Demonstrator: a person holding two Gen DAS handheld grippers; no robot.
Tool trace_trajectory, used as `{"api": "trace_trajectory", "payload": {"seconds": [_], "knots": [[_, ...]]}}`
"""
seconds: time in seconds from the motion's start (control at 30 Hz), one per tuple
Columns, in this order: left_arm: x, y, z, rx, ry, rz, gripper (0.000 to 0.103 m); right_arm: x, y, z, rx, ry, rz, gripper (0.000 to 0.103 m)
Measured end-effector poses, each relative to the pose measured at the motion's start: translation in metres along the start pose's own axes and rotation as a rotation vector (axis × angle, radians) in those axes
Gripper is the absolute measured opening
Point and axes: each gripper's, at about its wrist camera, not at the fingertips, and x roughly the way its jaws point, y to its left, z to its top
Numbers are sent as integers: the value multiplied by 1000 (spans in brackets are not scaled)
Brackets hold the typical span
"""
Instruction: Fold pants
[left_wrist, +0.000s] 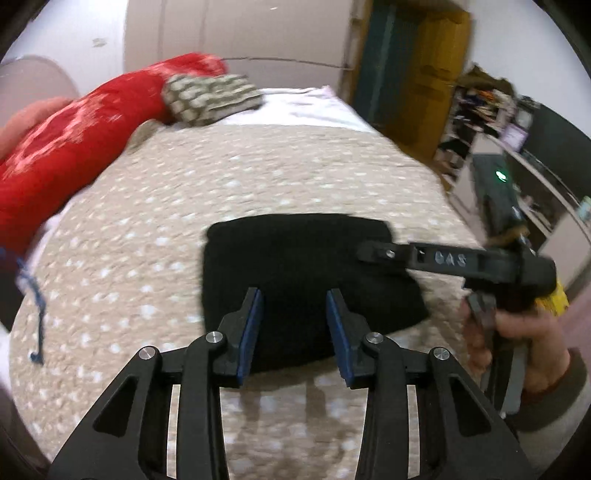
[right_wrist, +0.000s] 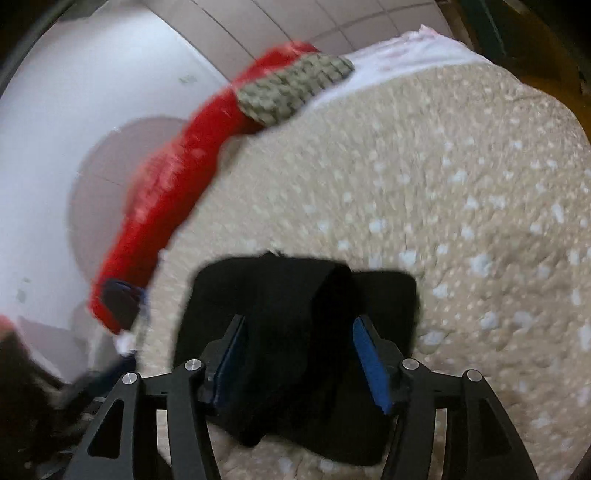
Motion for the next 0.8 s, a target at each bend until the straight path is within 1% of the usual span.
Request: {"api": "trace_trajectory", "payload": {"seconds": [0.03, 0.07, 0.13, 0.17, 0.23, 0.3, 0.33, 0.4, 0.43, 0.47, 0.5, 0.53, 0.6, 0.63, 0.67, 0.7, 0.8], "knots": [[3, 7, 0, -22, 10, 14, 35, 3, 5, -3, -20, -16, -5, 44], [3, 15, -2, -31, 12, 21, 35, 6, 11, -4, -51, -27, -2, 19], [6, 19, 1, -46, 14, 50, 35, 5, 20, -3, -112, -36, -44, 9], [7, 21, 3, -47, 6, 51, 35, -5, 22, -2, -135, -61, -44, 5], [8, 23, 8, -50, -10, 48, 36, -26, 25, 2, -171, -92, -38, 5], [13, 22, 11, -61, -3, 52, 35, -45, 24, 4, -209, -117, -83, 5], [18, 19, 12, -63, 6, 51, 35, -45, 24, 6, -223, -114, -115, 5], [37, 17, 9, -70, 44, 56, 36, -40, 17, 4, -245, -103, -226, 5], [49, 17, 7, -70, 66, 67, 36, -30, 12, 4, -247, -87, -266, 5], [59, 16, 5, -66, 78, 102, 36, -16, 4, 4, -242, -63, -284, 5], [62, 16, 5, -64, 74, 124, 37, -5, 0, 3, -241, -57, -291, 5], [64, 17, 5, -64, 72, 127, 38, -3, 0, 3, -249, -78, -293, 7], [62, 23, 8, -84, 78, 108, 38, -14, 6, 5, -263, -99, -298, 20], [60, 25, 10, -92, 78, 100, 38, -21, 8, 7, -260, -108, -308, 30], [58, 28, 13, -97, 72, 100, 38, -30, 11, 9, -253, -123, -321, 30], [57, 31, 16, -98, 59, 112, 38, -42, 15, 11, -254, -140, -313, 30], [59, 32, 20, -96, 59, 125, 40, -61, 32, 5, -299, -159, -218, 30]]}}
